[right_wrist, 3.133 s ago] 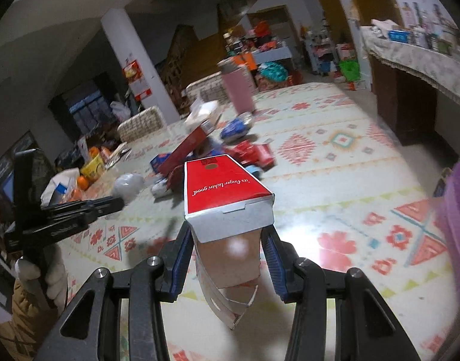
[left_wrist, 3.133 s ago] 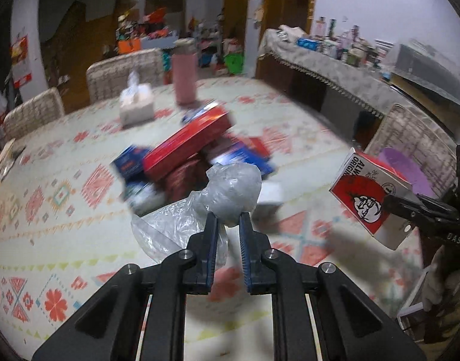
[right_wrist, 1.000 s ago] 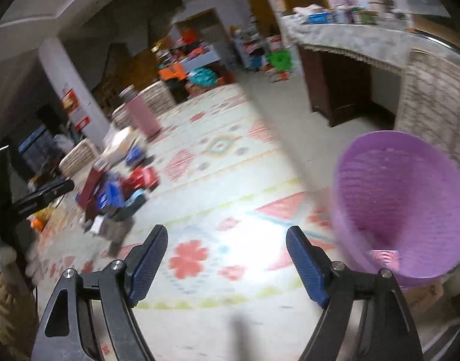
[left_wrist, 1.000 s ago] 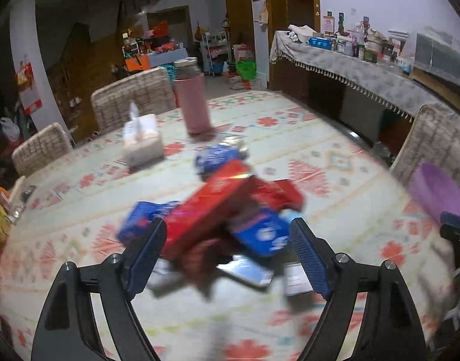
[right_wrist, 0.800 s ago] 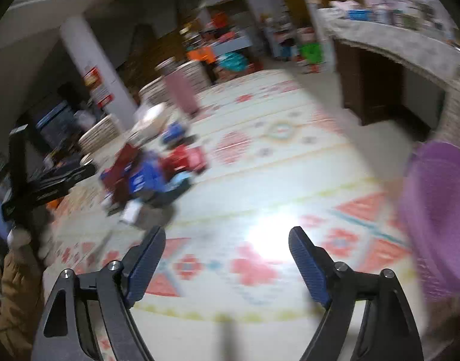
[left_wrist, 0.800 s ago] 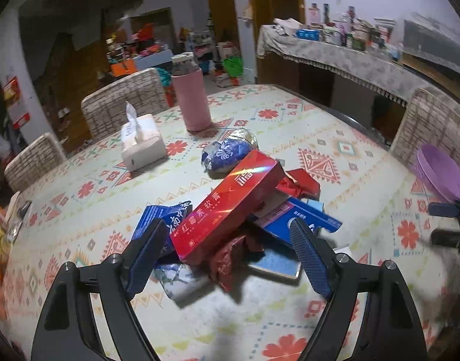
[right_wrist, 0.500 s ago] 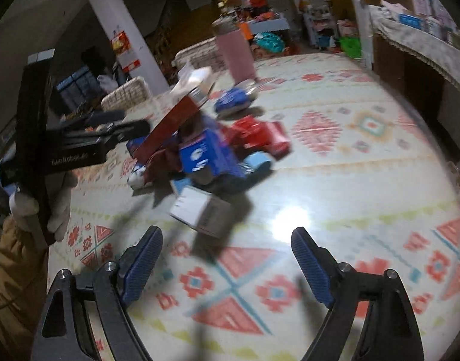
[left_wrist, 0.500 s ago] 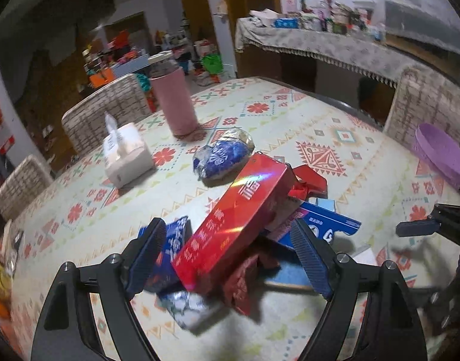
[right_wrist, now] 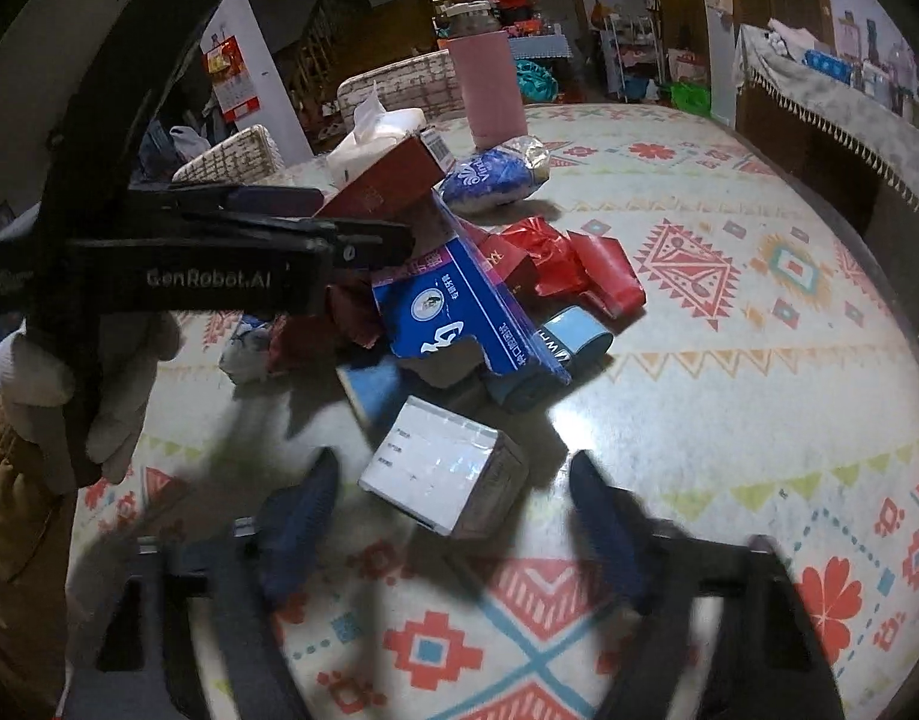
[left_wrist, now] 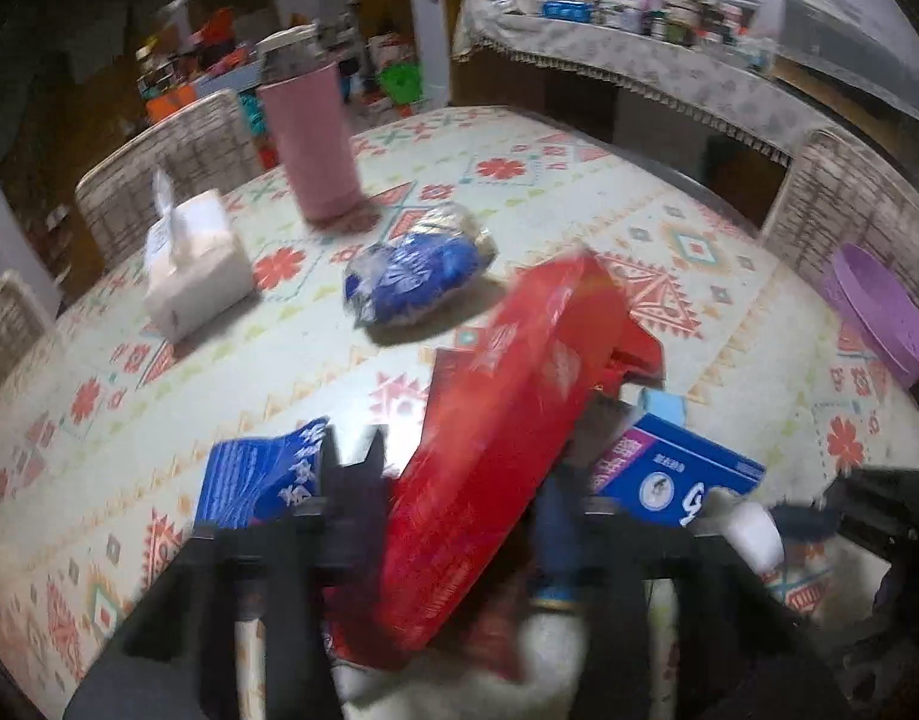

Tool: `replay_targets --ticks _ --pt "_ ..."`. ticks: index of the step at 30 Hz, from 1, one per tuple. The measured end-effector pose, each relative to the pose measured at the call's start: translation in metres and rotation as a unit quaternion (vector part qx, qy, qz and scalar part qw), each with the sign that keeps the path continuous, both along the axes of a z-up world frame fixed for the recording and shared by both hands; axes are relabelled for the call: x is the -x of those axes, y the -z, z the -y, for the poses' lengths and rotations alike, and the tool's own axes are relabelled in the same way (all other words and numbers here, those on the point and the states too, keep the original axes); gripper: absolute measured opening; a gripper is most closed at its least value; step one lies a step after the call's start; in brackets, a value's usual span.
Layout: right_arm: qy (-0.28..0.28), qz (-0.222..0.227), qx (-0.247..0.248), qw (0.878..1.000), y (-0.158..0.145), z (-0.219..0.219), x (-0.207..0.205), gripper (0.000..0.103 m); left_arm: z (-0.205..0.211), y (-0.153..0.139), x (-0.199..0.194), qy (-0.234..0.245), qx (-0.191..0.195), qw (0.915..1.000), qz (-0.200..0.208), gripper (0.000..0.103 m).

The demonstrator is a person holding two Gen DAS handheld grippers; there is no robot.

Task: Collect trash
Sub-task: 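Grasp the long red box with the left gripper while the right grasps the small white box, then carry the long red box and small white box over the purple basket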

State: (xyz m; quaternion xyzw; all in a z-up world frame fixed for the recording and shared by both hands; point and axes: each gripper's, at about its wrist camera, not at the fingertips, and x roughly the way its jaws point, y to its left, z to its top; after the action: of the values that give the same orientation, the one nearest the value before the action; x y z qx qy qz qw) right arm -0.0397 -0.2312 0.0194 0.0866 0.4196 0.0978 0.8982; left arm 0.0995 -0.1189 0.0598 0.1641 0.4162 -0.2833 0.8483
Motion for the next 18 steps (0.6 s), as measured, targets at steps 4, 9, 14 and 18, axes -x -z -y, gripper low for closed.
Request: replay_targets --ticks 4,9,14,18 --pt "-0.006 0.008 -0.004 1.0 -0.003 0.002 0.003 0.039 -0.008 -0.006 0.005 -0.029 0.008 0.9995 -0.004 0.022" --pt "-0.011 0.016 -0.017 1.0 -0.007 0.01 0.012 0.038 -0.013 -0.024 0.026 -0.051 0.021 0.9984 0.011 0.022" --pt "-0.006 0.027 -0.034 0.999 -0.016 0.025 0.027 0.038 -0.016 -0.047 0.056 -0.068 0.036 0.9963 0.038 0.022" --pt "0.008 0.038 -0.048 0.998 -0.024 0.043 0.044 0.038 -0.006 -0.061 0.084 -0.069 0.038 0.9953 0.056 0.022"
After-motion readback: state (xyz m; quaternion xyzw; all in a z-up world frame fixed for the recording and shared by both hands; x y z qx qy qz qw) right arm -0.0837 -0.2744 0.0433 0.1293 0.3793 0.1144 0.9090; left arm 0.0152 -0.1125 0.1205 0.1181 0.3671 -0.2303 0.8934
